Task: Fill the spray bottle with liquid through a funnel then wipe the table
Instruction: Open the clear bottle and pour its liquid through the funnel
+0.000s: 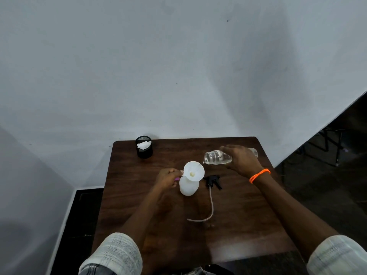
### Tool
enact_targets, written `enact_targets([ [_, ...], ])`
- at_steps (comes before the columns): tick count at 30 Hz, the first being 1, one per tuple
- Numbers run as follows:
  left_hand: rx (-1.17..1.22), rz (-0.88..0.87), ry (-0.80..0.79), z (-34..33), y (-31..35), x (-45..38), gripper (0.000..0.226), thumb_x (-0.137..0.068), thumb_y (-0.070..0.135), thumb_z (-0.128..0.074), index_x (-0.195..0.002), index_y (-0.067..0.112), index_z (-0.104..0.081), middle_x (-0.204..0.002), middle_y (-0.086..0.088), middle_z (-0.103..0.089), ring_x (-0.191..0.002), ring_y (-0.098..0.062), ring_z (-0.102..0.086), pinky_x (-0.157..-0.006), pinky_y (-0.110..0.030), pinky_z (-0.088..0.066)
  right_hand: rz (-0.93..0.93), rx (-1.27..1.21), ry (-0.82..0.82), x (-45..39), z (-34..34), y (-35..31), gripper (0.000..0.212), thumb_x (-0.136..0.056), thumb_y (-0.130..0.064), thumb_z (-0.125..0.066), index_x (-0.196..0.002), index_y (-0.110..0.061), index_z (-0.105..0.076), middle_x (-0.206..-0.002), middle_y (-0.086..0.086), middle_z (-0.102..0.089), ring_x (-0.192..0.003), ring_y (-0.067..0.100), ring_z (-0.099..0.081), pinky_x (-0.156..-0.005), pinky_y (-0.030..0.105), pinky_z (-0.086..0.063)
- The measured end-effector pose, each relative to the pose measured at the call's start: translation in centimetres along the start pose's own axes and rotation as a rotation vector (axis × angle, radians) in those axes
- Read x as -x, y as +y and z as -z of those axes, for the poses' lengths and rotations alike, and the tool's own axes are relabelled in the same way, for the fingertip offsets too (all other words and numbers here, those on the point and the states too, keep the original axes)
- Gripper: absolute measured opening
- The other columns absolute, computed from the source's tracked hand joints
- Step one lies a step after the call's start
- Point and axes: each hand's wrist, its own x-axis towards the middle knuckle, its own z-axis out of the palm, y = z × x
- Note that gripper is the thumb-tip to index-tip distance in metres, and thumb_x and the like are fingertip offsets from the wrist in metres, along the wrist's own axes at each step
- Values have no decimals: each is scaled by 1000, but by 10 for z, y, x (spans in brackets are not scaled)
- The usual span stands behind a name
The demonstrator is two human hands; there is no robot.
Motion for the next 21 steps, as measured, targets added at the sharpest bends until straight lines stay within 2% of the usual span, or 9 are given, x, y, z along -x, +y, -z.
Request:
enact_targets([
  [3, 8, 1, -1, 0, 0, -1, 23, -88, 15, -76, -92, -7, -73, -65, -9, -58, -49, -16, -44, -46, -24, -37, 3, 2, -6, -1, 0, 1, 58, -70, -18, -83, -126, -17, -68, -111, 2, -74, -97, 27, -70, -77, 38, -56],
  [8, -12, -4, 5, 1, -2, -3, 15, -88, 18, -76, -86, 3, -77, -66, -6, -62, -51, -15, -49, -48, -25, -41, 8, 9, 1, -2, -1, 1, 62, -69, -17, -84, -129, -16, -68, -115, 4, -74, -101, 28, -70, -80, 37, -56],
  [16, 2, 5, 2, 2, -4, -3, 15, -88, 16, -75, -89, 1, -77, -66, -8, -61, -53, -16, -49, -49, -27, -40, 18, 16, 10, -3, -3, 0, 58, -70, -17, -83, -126, -18, -68, -108, 1, -73, -94, 26, -69, -73, 37, -56],
  [21, 0, -7, 8, 3, -4, -2, 16, -88, 16, -75, -86, 0, -76, -60, -3, -60, -49, -15, -49, -46, -24, -40, 31, -11, 32, -6, -3, 0, 56, -69, -16, -83, -124, -14, -70, -109, 5, -74, -96, 30, -70, -75, 40, -57],
])
